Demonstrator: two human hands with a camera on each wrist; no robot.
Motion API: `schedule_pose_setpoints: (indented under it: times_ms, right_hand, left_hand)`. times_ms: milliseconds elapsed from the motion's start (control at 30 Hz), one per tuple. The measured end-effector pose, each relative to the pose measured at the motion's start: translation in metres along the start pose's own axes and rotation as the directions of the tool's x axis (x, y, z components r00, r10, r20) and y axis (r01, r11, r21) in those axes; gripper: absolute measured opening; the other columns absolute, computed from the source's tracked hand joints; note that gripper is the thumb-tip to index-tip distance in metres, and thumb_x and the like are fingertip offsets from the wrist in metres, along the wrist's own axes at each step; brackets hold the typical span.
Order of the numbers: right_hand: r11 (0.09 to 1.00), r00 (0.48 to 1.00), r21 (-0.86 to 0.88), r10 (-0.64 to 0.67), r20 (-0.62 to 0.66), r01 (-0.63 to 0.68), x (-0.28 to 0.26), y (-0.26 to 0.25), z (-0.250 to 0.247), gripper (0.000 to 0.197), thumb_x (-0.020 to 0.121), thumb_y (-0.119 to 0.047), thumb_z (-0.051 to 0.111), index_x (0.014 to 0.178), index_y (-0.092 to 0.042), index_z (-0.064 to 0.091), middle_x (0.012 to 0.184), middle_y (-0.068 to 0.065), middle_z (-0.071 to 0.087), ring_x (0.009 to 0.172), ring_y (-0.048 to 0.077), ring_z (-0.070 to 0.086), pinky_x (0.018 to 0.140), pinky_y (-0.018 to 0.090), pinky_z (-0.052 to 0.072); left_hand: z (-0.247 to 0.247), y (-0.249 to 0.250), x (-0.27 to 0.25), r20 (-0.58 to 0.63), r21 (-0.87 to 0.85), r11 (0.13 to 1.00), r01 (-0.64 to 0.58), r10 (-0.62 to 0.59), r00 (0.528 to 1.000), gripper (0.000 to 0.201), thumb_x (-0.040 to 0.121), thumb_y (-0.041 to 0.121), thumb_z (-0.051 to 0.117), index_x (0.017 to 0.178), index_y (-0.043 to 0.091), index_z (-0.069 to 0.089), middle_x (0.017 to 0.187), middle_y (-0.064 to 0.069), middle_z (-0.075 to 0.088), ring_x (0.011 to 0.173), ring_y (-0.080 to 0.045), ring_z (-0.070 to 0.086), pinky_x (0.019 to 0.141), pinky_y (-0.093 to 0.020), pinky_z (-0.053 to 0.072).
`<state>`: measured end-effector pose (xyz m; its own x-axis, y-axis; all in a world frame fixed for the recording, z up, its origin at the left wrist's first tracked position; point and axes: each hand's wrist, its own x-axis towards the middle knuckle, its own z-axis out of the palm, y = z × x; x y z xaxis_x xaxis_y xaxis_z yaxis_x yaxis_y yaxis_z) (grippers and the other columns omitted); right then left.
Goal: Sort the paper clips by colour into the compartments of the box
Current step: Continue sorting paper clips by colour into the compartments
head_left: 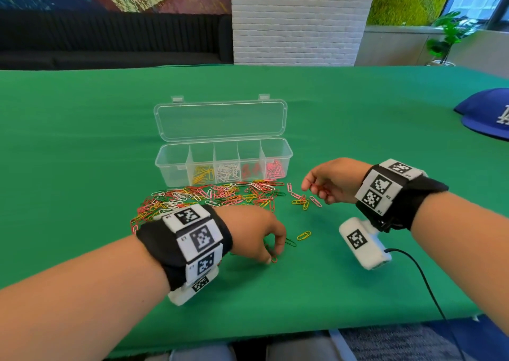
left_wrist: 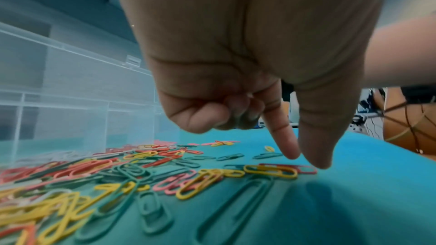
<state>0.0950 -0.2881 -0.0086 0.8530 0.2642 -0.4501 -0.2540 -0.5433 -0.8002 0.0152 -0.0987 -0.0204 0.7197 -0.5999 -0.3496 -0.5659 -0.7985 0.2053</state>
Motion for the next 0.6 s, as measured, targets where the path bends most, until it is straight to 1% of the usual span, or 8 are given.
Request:
schedule_pose_setpoints:
  times_ms: [67, 133, 233, 300, 367, 433, 500, 600]
  right_hand:
    - [0.999, 1.000, 0.029, 0.018, 0.018, -0.018, -0.002, -0.001, 0.000, 0.035, 0.095, -0.006, 0.027, 0.071, -0.006, 0.053, 0.059, 0.002, 0.038, 0.037, 0.007, 0.034, 0.034, 0.016, 0.025]
    - [0.999, 0.999, -0.039, 0.031, -0.011, -0.031, 0.000, -0.002, 0.001, 0.033, 0.097, -0.017, 0.037, 0.070, -0.007, 0.053, 0.058, 0.000, 0.036, 0.038, 0.008, 0.031, 0.035, 0.017, 0.023]
    - [0.926, 0.998, -0.378, -0.003, -0.057, -0.019, 0.001, -0.006, 0.007, 0.014, 0.088, -0.020, 0.055, 0.078, -0.010, 0.054, 0.057, 0.001, 0.036, 0.046, 0.013, 0.031, 0.044, 0.021, 0.027]
    - [0.817, 0.997, -0.576, -0.045, -0.059, 0.003, 0.001, -0.008, 0.013, 0.018, 0.086, -0.029, 0.060, 0.072, -0.018, 0.056, 0.057, -0.001, 0.043, 0.048, 0.014, 0.038, 0.052, 0.023, 0.034]
    - [0.753, 0.995, -0.658, -0.073, -0.066, 0.012, -0.001, -0.012, 0.020, 0.023, 0.086, -0.034, 0.061, 0.067, -0.022, 0.055, 0.056, -0.006, 0.047, 0.050, 0.010, 0.042, 0.054, 0.021, 0.036]
    - [0.700, 0.993, -0.714, -0.098, -0.069, 0.019, -0.001, -0.017, 0.028, 0.025, 0.086, -0.034, 0.061, 0.066, -0.021, 0.052, 0.058, -0.007, 0.046, 0.051, 0.008, 0.041, 0.052, 0.019, 0.034]
    - [0.658, 0.992, -0.753, -0.105, -0.066, 0.019, 0.002, -0.021, 0.035, 0.021, 0.086, -0.034, 0.062, 0.072, -0.021, 0.054, 0.062, -0.008, 0.047, 0.059, 0.010, 0.046, 0.053, 0.017, 0.034]
    - [0.636, 0.992, -0.772, -0.106, -0.065, 0.017, 0.010, -0.028, 0.048, 0.019, 0.083, -0.035, 0.066, 0.085, -0.017, 0.059, 0.065, -0.006, 0.049, 0.076, 0.016, 0.051, 0.055, 0.016, 0.034]
  left_hand:
    - [0.003, 0.000, 0.003, -0.020, 0.032, 0.999, -0.010, 0.010, 1.000, 0.019, 0.082, 0.032, 0.066, 0.101, 0.027, 0.064, 0.102, 0.000, 0.058, 0.094, -0.018, 0.055, 0.078, -0.029, 0.045]
    - [0.005, 0.000, 0.005, -0.038, 0.046, 0.999, -0.012, 0.014, 0.999, 0.017, 0.082, 0.032, 0.065, 0.098, 0.026, 0.063, 0.101, 0.002, 0.057, 0.095, -0.019, 0.055, 0.076, -0.028, 0.043]
    - [0.007, -0.001, 0.007, -0.038, 0.049, 0.999, 0.001, 0.001, 0.999, 0.014, 0.083, 0.033, 0.065, 0.095, 0.026, 0.063, 0.102, 0.003, 0.057, 0.095, -0.018, 0.055, 0.075, -0.027, 0.042]
    - [0.007, -0.002, 0.008, -0.034, 0.044, 0.999, 0.009, -0.007, 0.999, 0.013, 0.084, 0.033, 0.065, 0.093, 0.024, 0.063, 0.102, 0.003, 0.058, 0.094, -0.018, 0.056, 0.073, -0.026, 0.041]
    - [0.007, -0.004, 0.007, -0.037, 0.023, 1.000, -0.003, 0.004, 0.999, 0.011, 0.084, 0.032, 0.064, 0.091, 0.023, 0.063, 0.099, 0.003, 0.057, 0.091, -0.017, 0.055, 0.074, -0.027, 0.043]
    - [0.003, -0.007, 0.004, -0.058, -0.045, 0.999, -0.012, 0.010, 0.998, 0.009, 0.084, 0.031, 0.064, 0.090, 0.024, 0.063, 0.091, 0.004, 0.052, 0.081, -0.013, 0.050, 0.073, -0.029, 0.042]
    - [-0.003, -0.013, 0.000, -0.116, -0.183, 0.983, -0.003, -0.019, 0.993, 0.003, 0.084, 0.030, 0.064, 0.085, 0.028, 0.062, 0.079, 0.005, 0.049, 0.070, -0.011, 0.046, 0.068, -0.029, 0.041]
    - [-0.016, -0.028, -0.009, -0.183, -0.424, 0.904, 0.050, -0.140, 0.973, 0.010, 0.087, 0.028, 0.062, 0.079, 0.028, 0.057, 0.067, 0.012, 0.049, 0.059, -0.003, 0.044, 0.060, -0.020, 0.037]
